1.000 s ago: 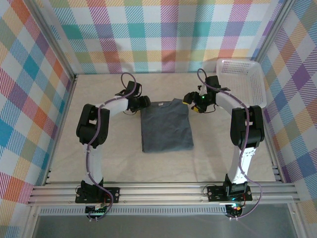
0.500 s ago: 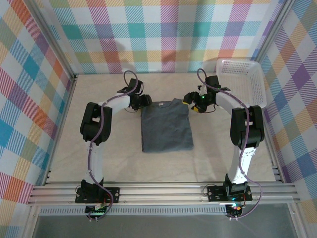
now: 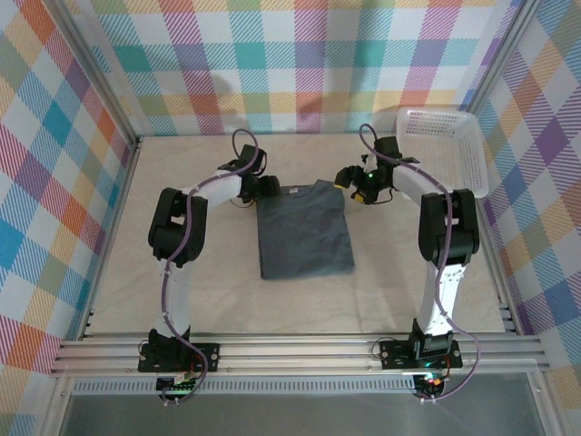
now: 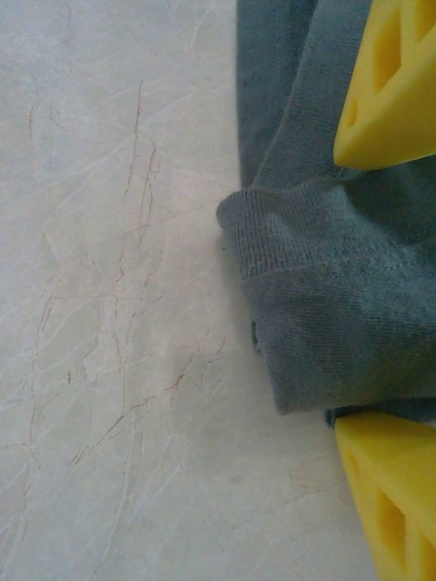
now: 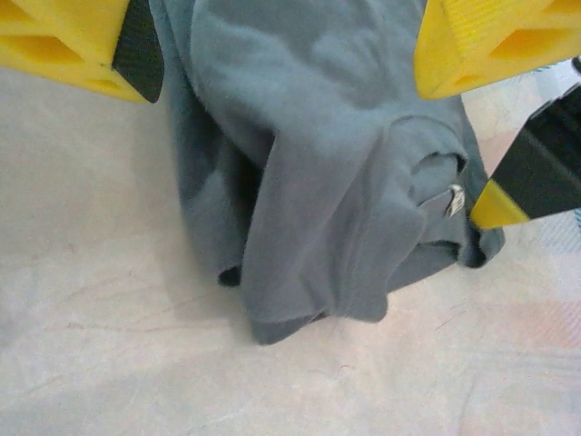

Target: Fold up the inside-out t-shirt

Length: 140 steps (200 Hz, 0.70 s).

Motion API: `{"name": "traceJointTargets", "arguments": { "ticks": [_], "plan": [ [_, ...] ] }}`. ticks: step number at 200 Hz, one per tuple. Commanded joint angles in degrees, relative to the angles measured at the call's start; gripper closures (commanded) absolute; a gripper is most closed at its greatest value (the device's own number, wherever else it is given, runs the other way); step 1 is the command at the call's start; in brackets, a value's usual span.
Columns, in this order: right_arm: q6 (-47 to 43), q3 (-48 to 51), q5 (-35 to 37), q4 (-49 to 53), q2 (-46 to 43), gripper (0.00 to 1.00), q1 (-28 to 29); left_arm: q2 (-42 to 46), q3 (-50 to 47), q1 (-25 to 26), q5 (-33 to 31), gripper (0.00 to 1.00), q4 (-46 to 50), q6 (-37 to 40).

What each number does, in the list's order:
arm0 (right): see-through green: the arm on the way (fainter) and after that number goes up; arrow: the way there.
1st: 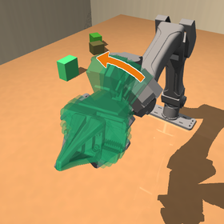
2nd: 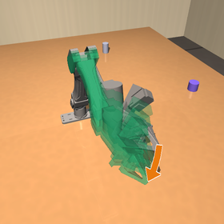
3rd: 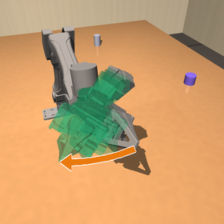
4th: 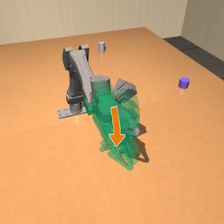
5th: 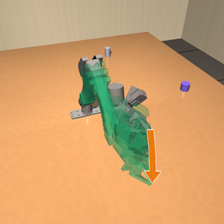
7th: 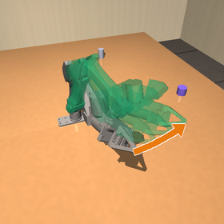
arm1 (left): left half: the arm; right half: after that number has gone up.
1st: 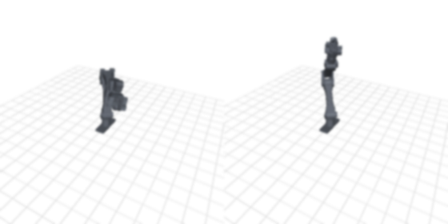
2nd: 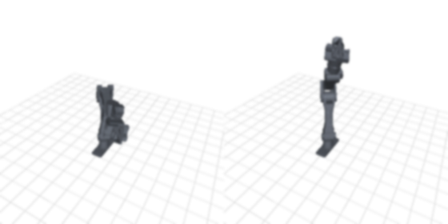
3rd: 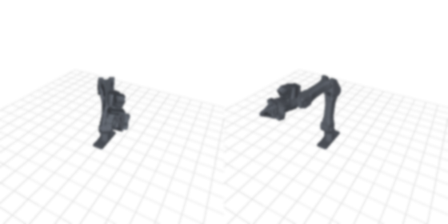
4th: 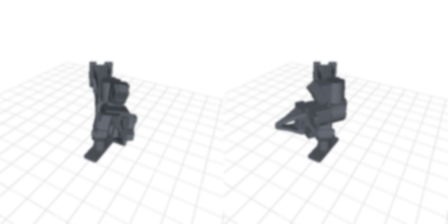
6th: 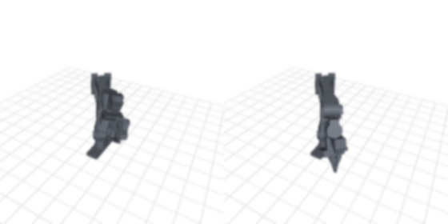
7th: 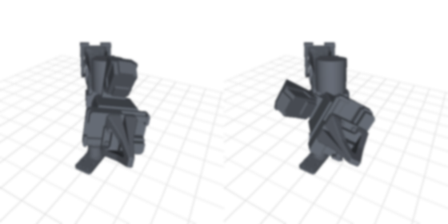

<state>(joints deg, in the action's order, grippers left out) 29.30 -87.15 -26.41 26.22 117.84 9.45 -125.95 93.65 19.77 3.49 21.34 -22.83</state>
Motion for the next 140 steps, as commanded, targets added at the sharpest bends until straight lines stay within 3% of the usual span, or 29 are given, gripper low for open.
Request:
{"name": "traceJointTargets", "arguments": {
  "ticks": [1,24,57,94,112,140],
  "plan": [
    [-0.16,-3.79,-0.85,0.39,4.60,0.27,0.47,-3.35,1.65,0.52,2.24,0.28,5.28,0.33],
    [0.32,-6.98,-1.36,0.63,7.75,0.26,1.55,-5.27,2.15,0.70,4.02,0.35,5.18,-0.93],
    [0.29,-11.24,-1.15,1.85,12.02,0.26,3.32,-6.63,2.56,0.71,8.90,0.59,3.32,-2.58],
    [1.71,-11.99,-2.38,1.37,14.71,0.31,3.62,-7.93,4.53,0.54,10.48,0.73,4.17,-3.87],
    [1.64,-12.47,-3.92,1.66,15.64,0.43,3.90,-7.99,4.78,0.19,11.47,0.81,3.63,-4.99],
    [2.37,-13.10,-4.64,1.82,15.55,0.72,3.98,-7.44,4.54,-0.73,12.95,0.99,2.29,-7.38]
  ]
}}
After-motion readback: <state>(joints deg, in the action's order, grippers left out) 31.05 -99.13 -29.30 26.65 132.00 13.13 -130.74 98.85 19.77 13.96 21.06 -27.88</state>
